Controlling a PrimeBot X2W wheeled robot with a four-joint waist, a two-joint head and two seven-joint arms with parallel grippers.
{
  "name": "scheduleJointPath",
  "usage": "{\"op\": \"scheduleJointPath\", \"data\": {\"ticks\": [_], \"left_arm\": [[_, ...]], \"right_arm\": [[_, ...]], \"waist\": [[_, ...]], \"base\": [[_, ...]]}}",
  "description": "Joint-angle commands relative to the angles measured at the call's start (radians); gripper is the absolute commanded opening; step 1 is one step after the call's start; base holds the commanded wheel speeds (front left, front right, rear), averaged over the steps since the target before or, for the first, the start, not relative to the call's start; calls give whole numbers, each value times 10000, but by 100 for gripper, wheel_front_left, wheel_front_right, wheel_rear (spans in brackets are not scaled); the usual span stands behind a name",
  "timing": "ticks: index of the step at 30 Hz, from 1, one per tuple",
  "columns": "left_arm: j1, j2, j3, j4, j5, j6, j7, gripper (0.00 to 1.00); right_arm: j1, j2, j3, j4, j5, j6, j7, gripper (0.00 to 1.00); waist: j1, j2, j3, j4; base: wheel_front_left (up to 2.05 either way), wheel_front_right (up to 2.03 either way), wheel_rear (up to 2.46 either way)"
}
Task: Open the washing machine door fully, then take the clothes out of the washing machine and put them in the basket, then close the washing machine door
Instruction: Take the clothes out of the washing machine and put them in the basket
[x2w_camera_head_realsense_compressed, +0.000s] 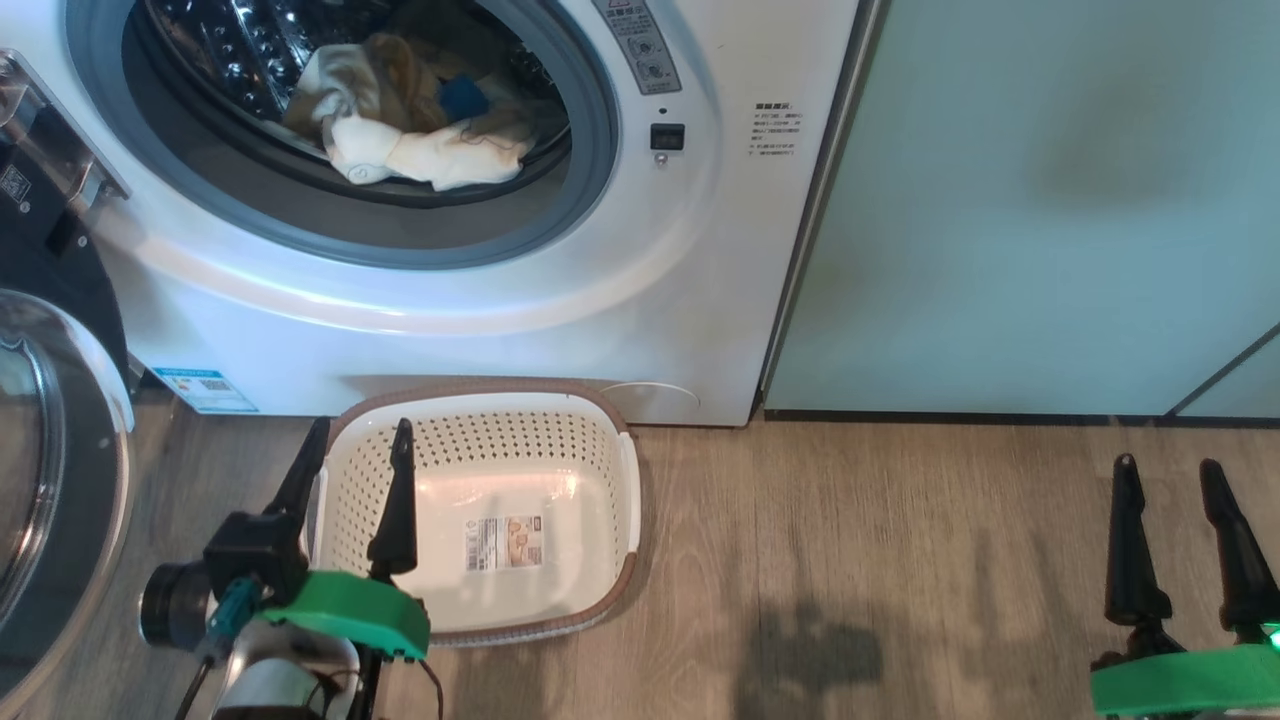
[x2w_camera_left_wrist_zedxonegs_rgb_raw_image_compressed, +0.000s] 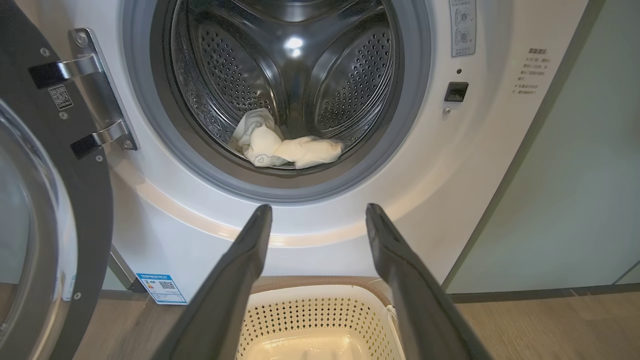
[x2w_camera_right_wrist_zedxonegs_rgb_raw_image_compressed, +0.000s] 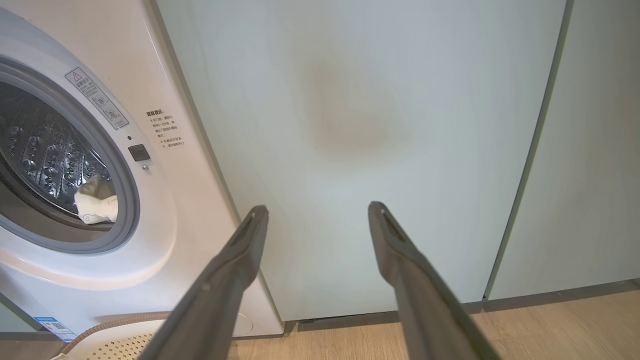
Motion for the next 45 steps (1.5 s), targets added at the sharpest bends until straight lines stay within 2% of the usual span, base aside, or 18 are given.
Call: {"op": "scheduleJointPath", "data": {"ticks": [1, 24, 30, 36, 45], "left_arm": [[-298, 209, 262, -243, -49, 69, -129, 100], [-541, 318, 181, 32, -429, 6, -3, 100], [-1383, 515, 145, 620, -839, -445, 309, 100], [-3053, 851, 106, 1945, -1200, -1035, 513, 100], [-5966, 1716, -107, 4189, -1476, -1751, 932, 100]], "right_arm": [[-76, -166, 193, -276, 37, -29, -53, 100], [-166, -166, 229, -253, 123, -29, -53, 100], [-374, -166, 185, -380, 158, -29, -53, 100], [-776, -166, 180, -493, 139, -29, -53, 100], [-1442, -166, 121, -609, 405, -29, -53, 100]], "waist": [[1, 0, -9, -1], [1, 0, 231, -68], [1, 0, 803, -18], [1, 0, 1587, -53], [1, 0, 2814, -564]], "base": [[0, 0, 0], [0, 0, 0], [0, 0, 0], [0, 0, 0], [0, 0, 0]]}}
